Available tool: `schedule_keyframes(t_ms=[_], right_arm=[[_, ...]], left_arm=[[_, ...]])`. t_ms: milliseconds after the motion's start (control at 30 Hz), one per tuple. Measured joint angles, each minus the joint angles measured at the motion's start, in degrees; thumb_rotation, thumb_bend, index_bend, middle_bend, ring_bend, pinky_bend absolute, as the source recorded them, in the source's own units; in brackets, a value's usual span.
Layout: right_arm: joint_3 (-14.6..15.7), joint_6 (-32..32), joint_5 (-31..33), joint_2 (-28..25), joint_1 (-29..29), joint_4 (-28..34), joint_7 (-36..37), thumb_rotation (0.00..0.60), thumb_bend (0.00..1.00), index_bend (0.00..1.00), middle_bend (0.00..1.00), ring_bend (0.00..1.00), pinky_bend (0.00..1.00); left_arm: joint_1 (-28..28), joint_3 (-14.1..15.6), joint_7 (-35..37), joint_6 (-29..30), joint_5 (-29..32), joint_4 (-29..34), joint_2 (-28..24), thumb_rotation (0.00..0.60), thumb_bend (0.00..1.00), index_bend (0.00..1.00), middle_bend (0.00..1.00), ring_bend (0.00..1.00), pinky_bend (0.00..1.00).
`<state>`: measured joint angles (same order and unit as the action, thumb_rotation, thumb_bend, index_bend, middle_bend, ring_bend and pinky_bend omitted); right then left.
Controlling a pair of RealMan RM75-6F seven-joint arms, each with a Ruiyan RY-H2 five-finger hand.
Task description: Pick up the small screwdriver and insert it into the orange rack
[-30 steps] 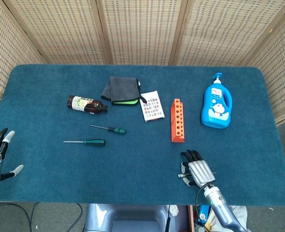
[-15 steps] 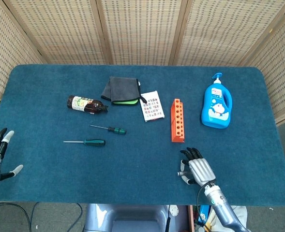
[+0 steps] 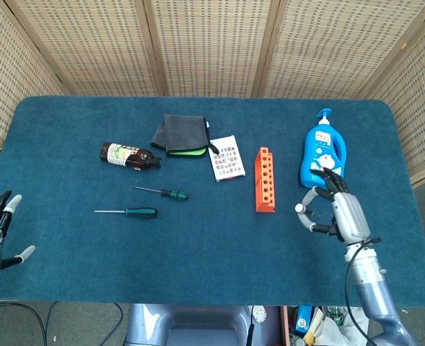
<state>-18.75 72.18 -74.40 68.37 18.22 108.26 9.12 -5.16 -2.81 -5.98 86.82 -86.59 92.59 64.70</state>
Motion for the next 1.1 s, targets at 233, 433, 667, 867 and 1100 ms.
schedule_keyframes(t_ms=[233, 433, 667, 867, 1100], right_arm=[[-8.55, 2.21, 8.61, -2.99, 0.01, 5.72, 8.32, 0.600, 0.30, 0.61, 0.13, 0.00, 0.04], [-12.06, -2.47, 16.80, -4.11, 2.43, 6.46, 13.83, 0.600, 0.30, 0.61, 0.13, 0.00, 0.04], [-13.60, -8.65, 23.51, -0.56, 9.95, -0.48, 13.34, 0.600, 0.30, 0.61, 0.13, 0.00, 0.04], [-13.95, -11.46, 26.71, 3.39, 14.47, -5.49, 12.13, 0.600, 0.30, 0.61, 0.13, 0.00, 0.04], [-13.95, -14.22, 28.60, 7.59, 18.47, -11.31, 11.78, 0.600, 0.30, 0.61, 0.13, 0.00, 0.04]], left_arm=[[-0.14, -0.07, -0.99, 0.00, -0.04, -0.22, 0.62, 0.600, 0.00, 0.00, 0.00, 0.00, 0.00], [-0.38, -0.23, -2.66, -0.24, 0.26, -0.20, 1.22, 0.600, 0.00, 0.00, 0.00, 0.00, 0.00], [-1.26, -0.76, -4.67, -1.68, 1.55, -0.50, 2.18, 0.600, 0.00, 0.00, 0.00, 0.00, 0.00], [-1.72, -0.91, -5.42, -2.51, 2.14, -0.70, 2.61, 0.600, 0.00, 0.00, 0.00, 0.00, 0.00], [-2.58, -1.32, -6.32, -3.97, 3.42, -0.99, 3.22, 0.600, 0.00, 0.00, 0.00, 0.00, 0.00]])
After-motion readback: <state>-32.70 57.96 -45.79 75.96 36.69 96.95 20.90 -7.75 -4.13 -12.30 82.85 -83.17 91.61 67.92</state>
